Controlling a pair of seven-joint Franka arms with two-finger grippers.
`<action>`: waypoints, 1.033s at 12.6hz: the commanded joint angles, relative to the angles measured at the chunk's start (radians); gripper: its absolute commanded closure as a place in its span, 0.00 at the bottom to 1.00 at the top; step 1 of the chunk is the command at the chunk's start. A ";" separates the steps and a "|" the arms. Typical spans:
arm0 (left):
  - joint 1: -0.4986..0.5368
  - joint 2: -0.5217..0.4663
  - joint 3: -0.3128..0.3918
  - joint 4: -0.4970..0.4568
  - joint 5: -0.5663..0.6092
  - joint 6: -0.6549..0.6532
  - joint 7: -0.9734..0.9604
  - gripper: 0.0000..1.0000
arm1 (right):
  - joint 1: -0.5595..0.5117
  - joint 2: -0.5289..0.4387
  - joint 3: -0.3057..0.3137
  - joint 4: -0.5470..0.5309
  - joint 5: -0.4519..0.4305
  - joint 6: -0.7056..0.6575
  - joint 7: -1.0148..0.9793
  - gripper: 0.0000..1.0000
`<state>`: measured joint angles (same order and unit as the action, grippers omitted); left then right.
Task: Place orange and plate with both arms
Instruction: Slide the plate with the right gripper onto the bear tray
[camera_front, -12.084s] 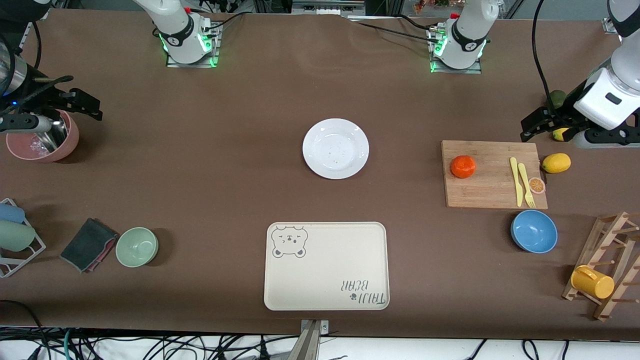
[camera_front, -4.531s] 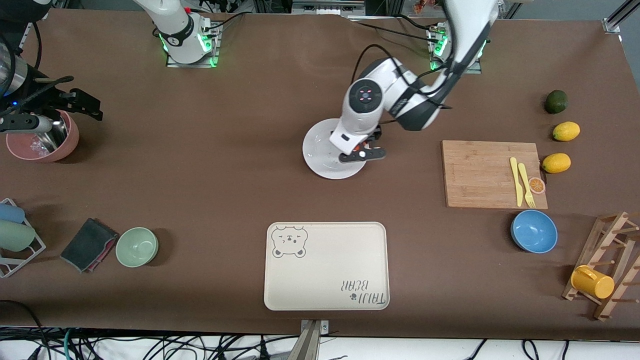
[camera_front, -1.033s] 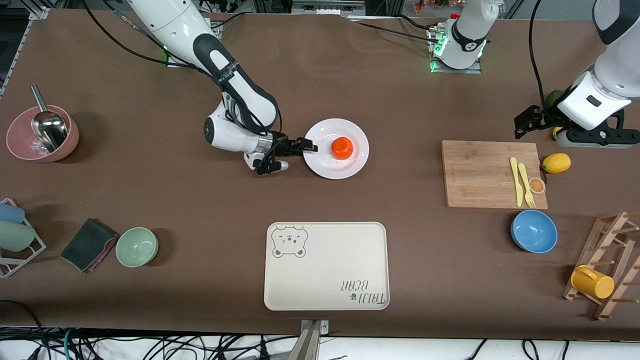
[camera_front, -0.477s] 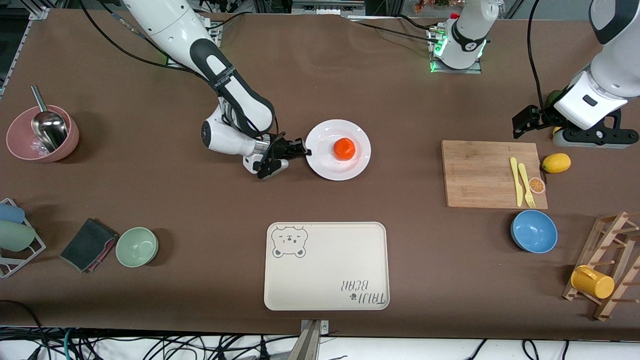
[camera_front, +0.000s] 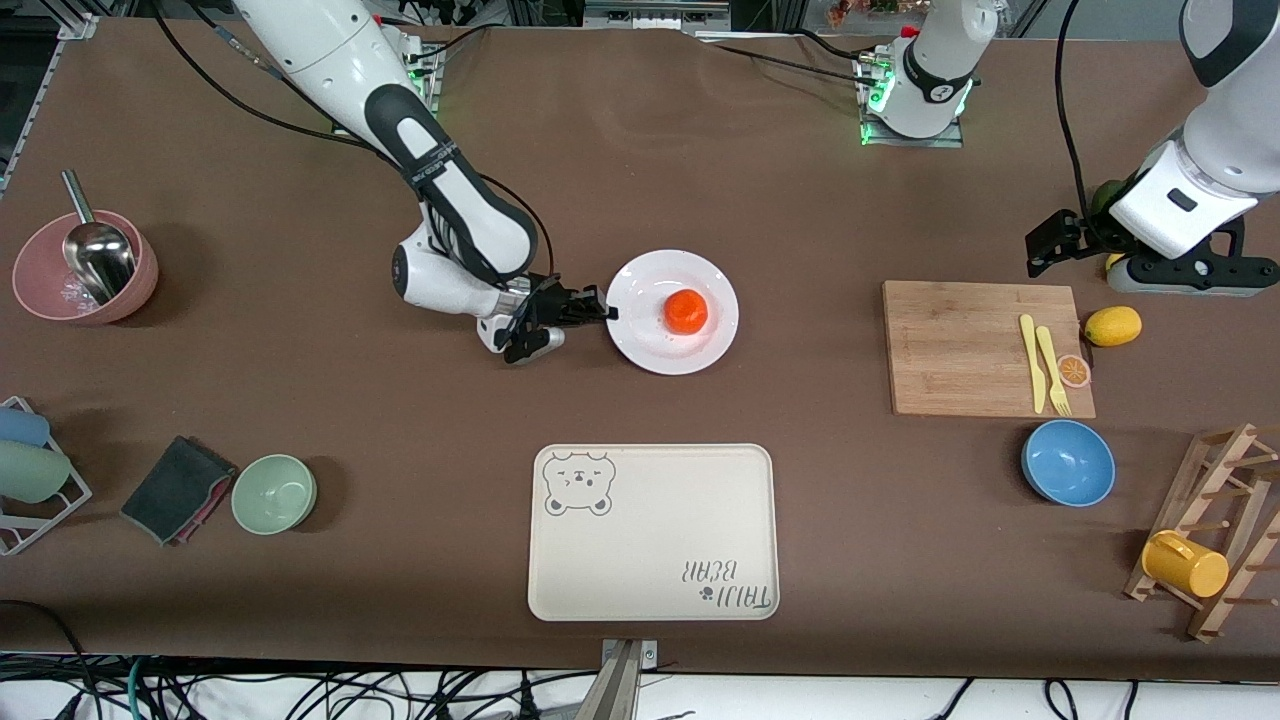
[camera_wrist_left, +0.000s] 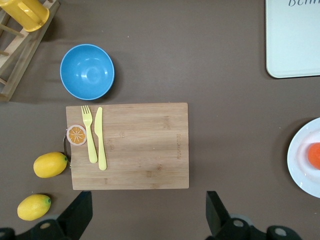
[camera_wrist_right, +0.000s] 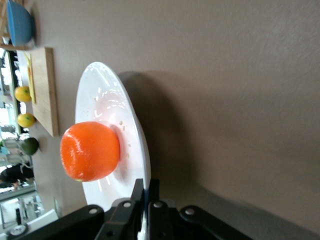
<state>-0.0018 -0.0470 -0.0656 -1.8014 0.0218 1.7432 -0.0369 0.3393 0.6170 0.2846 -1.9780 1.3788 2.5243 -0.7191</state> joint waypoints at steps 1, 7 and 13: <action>-0.003 0.002 -0.003 0.016 0.023 -0.005 -0.014 0.00 | -0.054 -0.028 0.001 0.007 0.066 -0.073 -0.020 1.00; -0.003 0.001 -0.003 0.016 0.023 -0.008 -0.015 0.00 | -0.152 -0.046 -0.007 0.108 0.127 -0.144 -0.011 1.00; -0.003 0.001 -0.003 0.014 0.023 -0.010 -0.011 0.00 | -0.210 0.218 -0.007 0.489 0.121 -0.134 -0.006 1.00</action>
<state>-0.0021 -0.0469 -0.0657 -1.8004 0.0218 1.7431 -0.0369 0.1391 0.6962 0.2676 -1.6544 1.4840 2.4010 -0.7153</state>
